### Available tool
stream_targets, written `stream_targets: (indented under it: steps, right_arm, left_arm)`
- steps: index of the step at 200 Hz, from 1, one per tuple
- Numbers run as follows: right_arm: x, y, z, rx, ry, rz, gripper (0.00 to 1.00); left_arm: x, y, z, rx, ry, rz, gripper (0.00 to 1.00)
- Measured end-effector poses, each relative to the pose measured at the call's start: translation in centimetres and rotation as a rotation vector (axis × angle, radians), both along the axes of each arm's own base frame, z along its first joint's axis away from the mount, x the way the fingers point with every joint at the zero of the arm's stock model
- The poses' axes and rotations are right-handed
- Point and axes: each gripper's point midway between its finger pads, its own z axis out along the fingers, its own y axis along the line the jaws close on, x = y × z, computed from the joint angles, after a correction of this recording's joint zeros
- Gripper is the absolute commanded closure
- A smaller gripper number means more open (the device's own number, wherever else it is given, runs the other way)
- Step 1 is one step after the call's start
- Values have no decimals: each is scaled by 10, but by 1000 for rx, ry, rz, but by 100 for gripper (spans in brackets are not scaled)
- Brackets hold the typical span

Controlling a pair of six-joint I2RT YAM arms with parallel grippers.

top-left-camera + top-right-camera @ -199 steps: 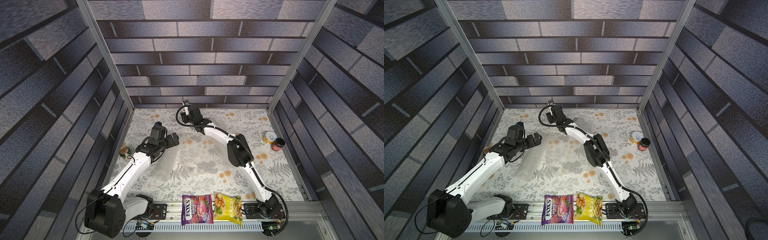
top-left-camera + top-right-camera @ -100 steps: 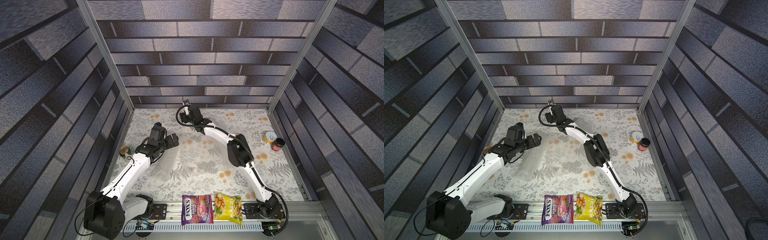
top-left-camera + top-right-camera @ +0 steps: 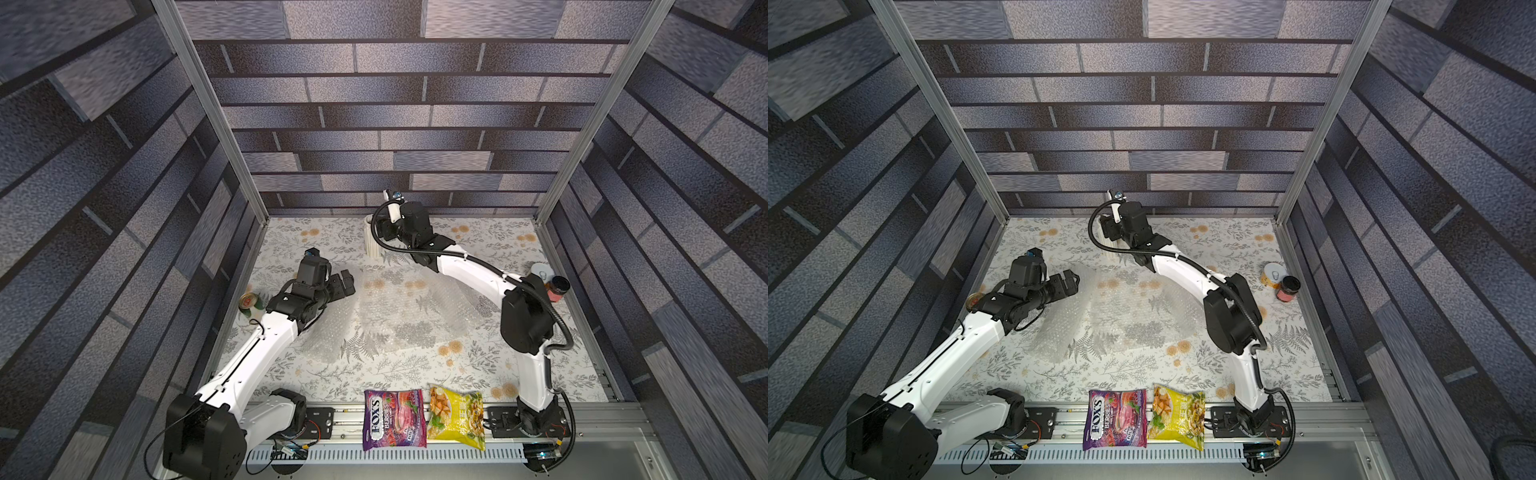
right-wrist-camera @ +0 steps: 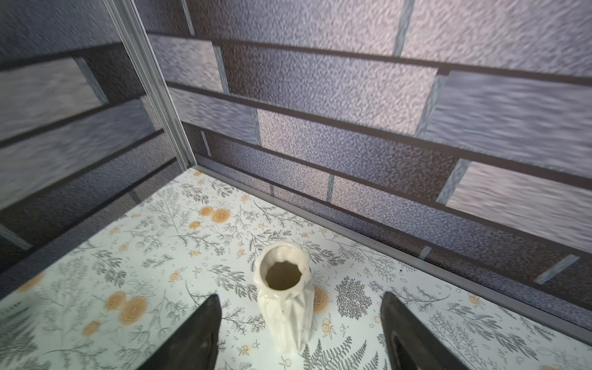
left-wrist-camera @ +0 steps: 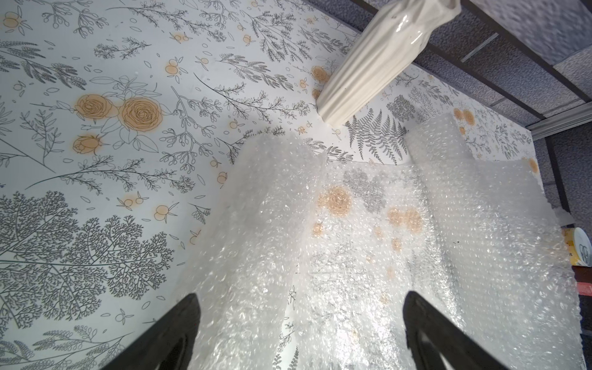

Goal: Unwrap the vase from the bubble wrap
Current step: Place the vase at the center of the board, then pick up the bubble wrap from the center of the board.

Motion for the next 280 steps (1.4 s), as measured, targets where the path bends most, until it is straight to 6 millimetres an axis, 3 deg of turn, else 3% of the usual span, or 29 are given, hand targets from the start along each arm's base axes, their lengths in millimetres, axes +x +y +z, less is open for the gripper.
stream_targets:
  steps: [22,37,49,63,92,112,142,188,234,245,257,280]
  right_arm:
    - [-19,-31,36,7,25,-27,26]
    - [-31,-55,42,-38,86,-56,29]
    - [-43,-70,37,-91,143,-79,30]
    - [-57,-94,18,-170,225,-125,30]
    - [-106,-146,-50,-376,446,-198,30]
    - [-134,-177,-87,-473,576,-240,30]
    - [-161,-210,-117,-519,707,-282,30]
    - [-170,-220,-144,-460,837,-263,36]
    - [-170,-202,-162,-396,886,-189,41]
    - [-167,-198,-163,-380,886,-180,47]
    - [-163,-195,-166,-375,882,-172,60]
    - [-156,-193,-174,-368,890,-179,73]
  left_arm:
    - [-4,1,-3,4,14,4,1]
    - [-7,1,-4,9,20,1,1]
    - [-9,1,-4,10,23,0,0]
    - [-11,1,-6,13,31,-1,0]
    - [-14,-1,-9,23,44,-7,0]
    - [-16,-7,-14,32,60,-23,0]
    - [-19,-19,-22,44,81,-61,0]
    - [-22,-27,-23,58,82,-81,0]
    - [-22,-28,-24,59,85,-81,0]
    - [-22,-29,-27,60,92,-80,0]
    - [-22,-30,-30,63,101,-82,0]
    - [-22,-34,-35,69,114,-93,0]
